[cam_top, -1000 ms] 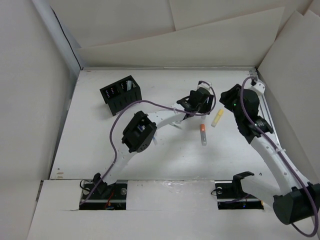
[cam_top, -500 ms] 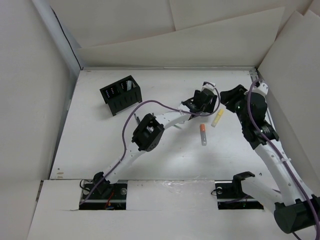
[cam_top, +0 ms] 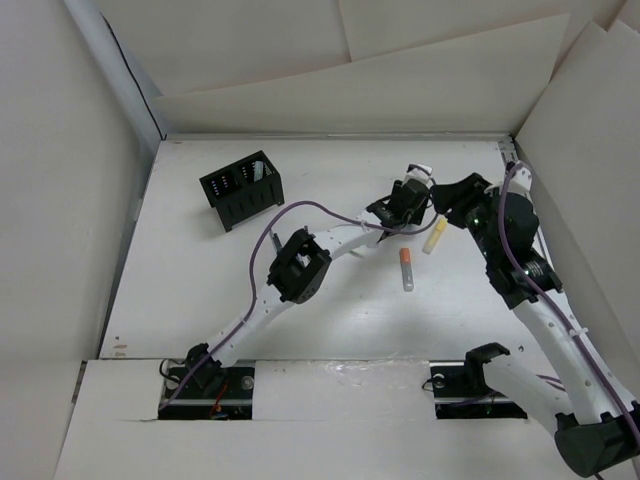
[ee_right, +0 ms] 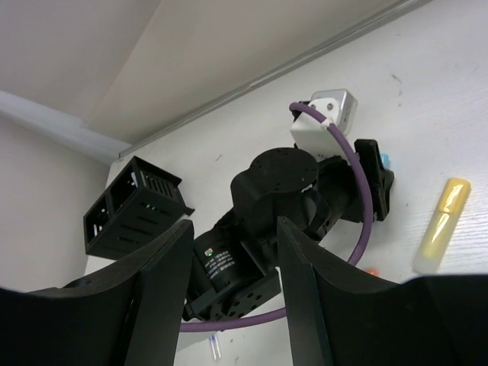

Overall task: Sort the stationery into containers
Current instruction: Pick up the pen from the center of the board, then place the pen in the storage box, then pick up the pen from the center of the board.

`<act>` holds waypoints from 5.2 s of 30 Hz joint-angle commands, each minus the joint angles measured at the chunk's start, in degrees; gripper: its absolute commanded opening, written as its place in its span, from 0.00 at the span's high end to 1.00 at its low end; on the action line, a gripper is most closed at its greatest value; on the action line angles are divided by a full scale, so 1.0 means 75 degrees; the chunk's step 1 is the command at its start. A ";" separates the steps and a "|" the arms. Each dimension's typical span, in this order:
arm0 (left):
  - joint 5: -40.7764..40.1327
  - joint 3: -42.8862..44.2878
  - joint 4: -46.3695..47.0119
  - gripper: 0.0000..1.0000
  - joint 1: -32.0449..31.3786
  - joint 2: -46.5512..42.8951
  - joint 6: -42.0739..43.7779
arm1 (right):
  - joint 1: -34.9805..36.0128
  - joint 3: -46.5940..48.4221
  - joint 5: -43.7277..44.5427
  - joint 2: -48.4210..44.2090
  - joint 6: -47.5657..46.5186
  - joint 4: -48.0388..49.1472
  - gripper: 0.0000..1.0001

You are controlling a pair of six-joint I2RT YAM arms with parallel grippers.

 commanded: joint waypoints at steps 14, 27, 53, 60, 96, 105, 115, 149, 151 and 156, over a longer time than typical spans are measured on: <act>0.0005 -0.0912 0.0867 0.82 -0.0023 -0.0889 0.0074 | 0.0518 0.0035 0.0178 -0.0114 -0.0092 0.0492 0.46; 0.0509 -0.3220 0.2157 0.89 -0.0023 -0.3433 -0.0150 | 0.0588 0.0105 0.0272 -0.0407 -0.0092 0.0421 0.46; -0.1834 -0.7381 0.3831 0.88 0.4253 -0.7348 -0.0549 | 0.0729 -0.0281 0.0272 0.0120 -0.0233 0.0714 0.46; -0.2700 -0.7300 0.4617 0.88 0.4254 -0.6763 0.0482 | 0.0799 -0.0352 0.0131 0.0120 -0.0233 0.0785 0.46; -0.3804 -0.7617 0.5837 0.78 0.4513 -0.5567 0.2089 | 0.0869 -0.0563 0.0061 0.0050 -0.0303 0.1066 0.46; -0.3792 -0.8226 0.5977 0.61 0.4371 -0.6292 0.1925 | 0.0869 -0.0563 0.0061 0.0050 -0.0233 0.1066 0.46; -0.3137 -0.8554 0.5568 0.49 0.4231 -0.7709 0.1094 | 0.0869 -0.0563 0.0061 0.0203 -0.0233 0.1066 0.46; -0.1705 -0.5531 0.0833 0.56 -0.1676 -0.4231 -0.2083 | 0.0729 0.0562 0.2007 -0.0887 -0.0221 -0.1055 0.57; -0.1706 -0.5426 0.0752 0.56 -0.1676 -0.3975 -0.2153 | 0.0729 0.0562 0.2006 -0.0887 -0.0221 -0.1055 0.55; -0.1929 -0.5332 0.0681 0.58 -0.1676 -0.3797 -0.2235 | 0.0729 0.0562 0.1854 -0.0887 -0.0292 -0.1055 0.52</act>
